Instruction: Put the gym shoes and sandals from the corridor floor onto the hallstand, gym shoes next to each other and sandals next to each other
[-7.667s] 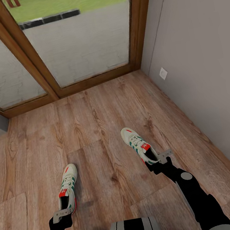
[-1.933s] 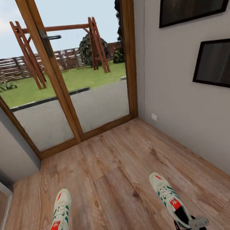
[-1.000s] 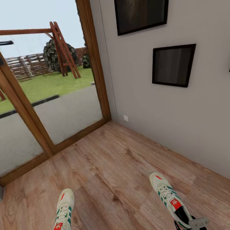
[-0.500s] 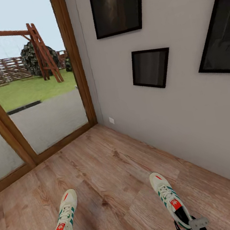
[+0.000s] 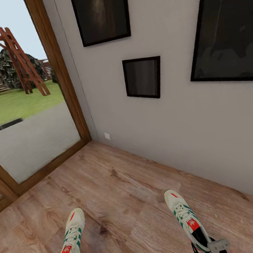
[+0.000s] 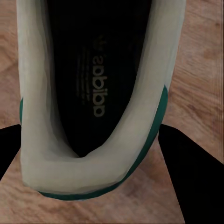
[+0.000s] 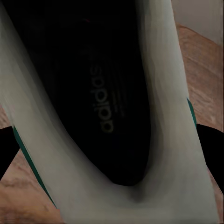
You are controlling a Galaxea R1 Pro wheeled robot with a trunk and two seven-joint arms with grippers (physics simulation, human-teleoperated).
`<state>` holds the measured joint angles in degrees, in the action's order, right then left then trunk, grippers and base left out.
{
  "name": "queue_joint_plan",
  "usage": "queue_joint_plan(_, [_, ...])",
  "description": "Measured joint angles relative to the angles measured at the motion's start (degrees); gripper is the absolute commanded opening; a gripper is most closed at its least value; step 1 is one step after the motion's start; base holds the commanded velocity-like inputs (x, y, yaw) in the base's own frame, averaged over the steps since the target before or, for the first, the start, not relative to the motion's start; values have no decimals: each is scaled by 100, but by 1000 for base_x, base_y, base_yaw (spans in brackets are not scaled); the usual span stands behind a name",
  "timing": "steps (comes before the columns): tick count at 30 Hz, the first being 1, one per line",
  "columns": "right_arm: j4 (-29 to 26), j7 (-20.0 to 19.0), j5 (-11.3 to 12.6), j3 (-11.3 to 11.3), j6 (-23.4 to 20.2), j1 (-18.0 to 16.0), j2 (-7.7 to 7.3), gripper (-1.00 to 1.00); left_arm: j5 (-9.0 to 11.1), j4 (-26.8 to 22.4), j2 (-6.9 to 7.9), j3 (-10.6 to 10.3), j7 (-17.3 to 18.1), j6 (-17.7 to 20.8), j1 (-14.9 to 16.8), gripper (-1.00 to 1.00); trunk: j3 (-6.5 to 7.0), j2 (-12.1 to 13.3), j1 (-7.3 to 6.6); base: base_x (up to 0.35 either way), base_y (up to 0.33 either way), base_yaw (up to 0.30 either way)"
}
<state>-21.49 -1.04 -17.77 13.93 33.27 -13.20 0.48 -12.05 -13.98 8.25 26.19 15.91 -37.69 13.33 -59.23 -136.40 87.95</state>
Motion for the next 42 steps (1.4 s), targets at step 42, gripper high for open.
queue_joint_plan(42, [0,0,0,-5,0,0,0,-100,4,0,-6,8,-5,-1,0,-100,0,0,0,0,0,-282])
